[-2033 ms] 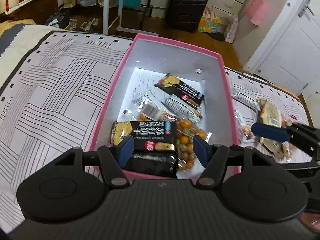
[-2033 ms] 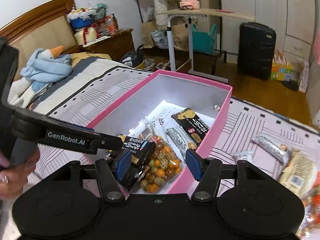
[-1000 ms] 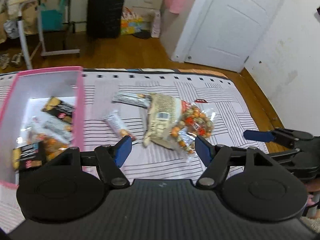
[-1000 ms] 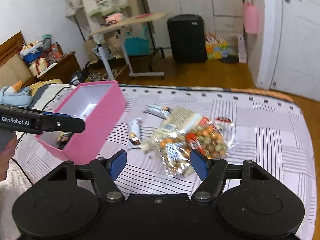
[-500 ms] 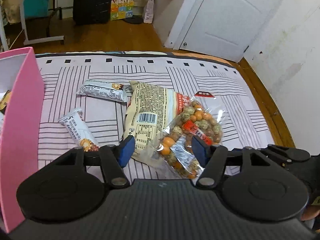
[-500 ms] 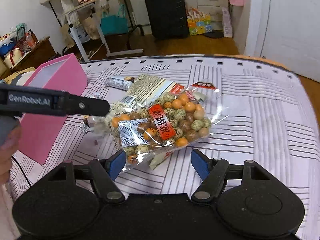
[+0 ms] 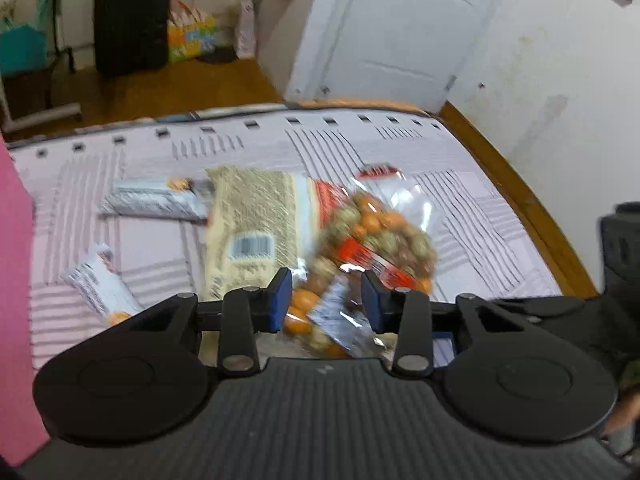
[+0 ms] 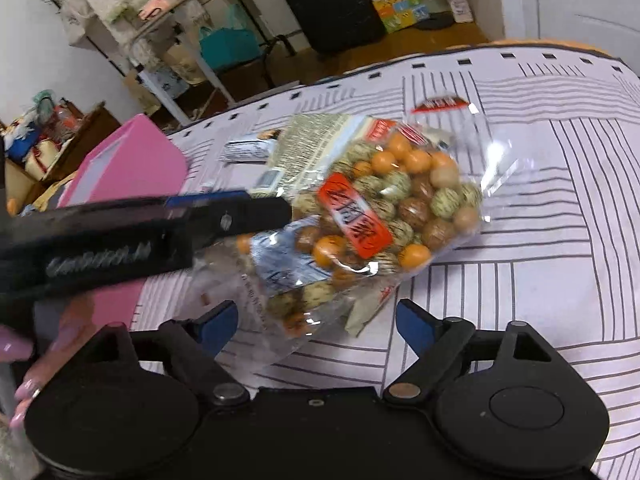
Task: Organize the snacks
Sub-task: 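Move the left gripper to the clear bag of coated nuts and grasp it, then lift the nut bag off the bedspread with the left gripper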
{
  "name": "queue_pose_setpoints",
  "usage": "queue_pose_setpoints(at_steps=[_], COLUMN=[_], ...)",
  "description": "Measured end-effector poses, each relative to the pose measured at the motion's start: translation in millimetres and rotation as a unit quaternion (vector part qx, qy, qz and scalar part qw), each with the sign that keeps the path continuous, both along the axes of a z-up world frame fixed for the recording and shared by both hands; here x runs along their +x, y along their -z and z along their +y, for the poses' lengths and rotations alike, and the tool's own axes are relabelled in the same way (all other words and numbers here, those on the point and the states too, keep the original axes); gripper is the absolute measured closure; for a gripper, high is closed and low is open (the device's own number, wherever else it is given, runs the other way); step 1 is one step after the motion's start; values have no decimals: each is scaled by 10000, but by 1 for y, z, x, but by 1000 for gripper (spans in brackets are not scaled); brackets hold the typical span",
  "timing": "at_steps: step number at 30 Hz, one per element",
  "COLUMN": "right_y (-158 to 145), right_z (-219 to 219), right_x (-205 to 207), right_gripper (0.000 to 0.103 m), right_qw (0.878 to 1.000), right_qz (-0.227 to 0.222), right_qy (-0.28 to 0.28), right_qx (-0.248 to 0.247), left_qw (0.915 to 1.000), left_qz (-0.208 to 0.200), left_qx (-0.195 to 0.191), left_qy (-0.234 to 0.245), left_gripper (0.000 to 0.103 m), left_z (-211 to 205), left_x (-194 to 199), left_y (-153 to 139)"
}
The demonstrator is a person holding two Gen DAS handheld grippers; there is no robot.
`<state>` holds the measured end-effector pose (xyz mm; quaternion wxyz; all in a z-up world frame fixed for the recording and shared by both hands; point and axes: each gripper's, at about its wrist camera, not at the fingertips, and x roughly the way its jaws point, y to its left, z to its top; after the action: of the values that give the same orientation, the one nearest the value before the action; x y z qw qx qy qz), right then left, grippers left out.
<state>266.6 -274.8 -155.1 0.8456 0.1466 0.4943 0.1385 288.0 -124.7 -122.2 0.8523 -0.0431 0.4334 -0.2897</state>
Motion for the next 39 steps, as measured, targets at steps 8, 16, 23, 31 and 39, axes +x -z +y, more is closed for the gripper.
queue_pose_setpoints(at_steps=[8, 16, 23, 31, 39], right_y=[-2, -4, -1, -1, 5], right_z=[-2, -9, -12, -10, -11], right_x=[-2, 2, 6, 4, 5], right_gripper=[9, 8, 8, 8, 4], right_qw=[9994, 9993, 9993, 9993, 9991], right_qz=[-158, -281, -297, -239, -267], right_qy=[175, 244, 184, 146, 277], right_qx=[-252, -78, 131, 238, -166], left_qw=[9997, 9969, 9995, 9845, 9900], left_qz=[173, -723, -148, 1615, 1339], left_qx=[-190, 286, 289, -638, -96], left_qy=[-31, -70, 68, 241, 421], left_gripper=[64, 65, 64, 62, 61], left_z=[-4, -24, -31, -7, -38], left_x=[6, 22, 30, 49, 20], left_y=[0, -10, 9, 25, 33])
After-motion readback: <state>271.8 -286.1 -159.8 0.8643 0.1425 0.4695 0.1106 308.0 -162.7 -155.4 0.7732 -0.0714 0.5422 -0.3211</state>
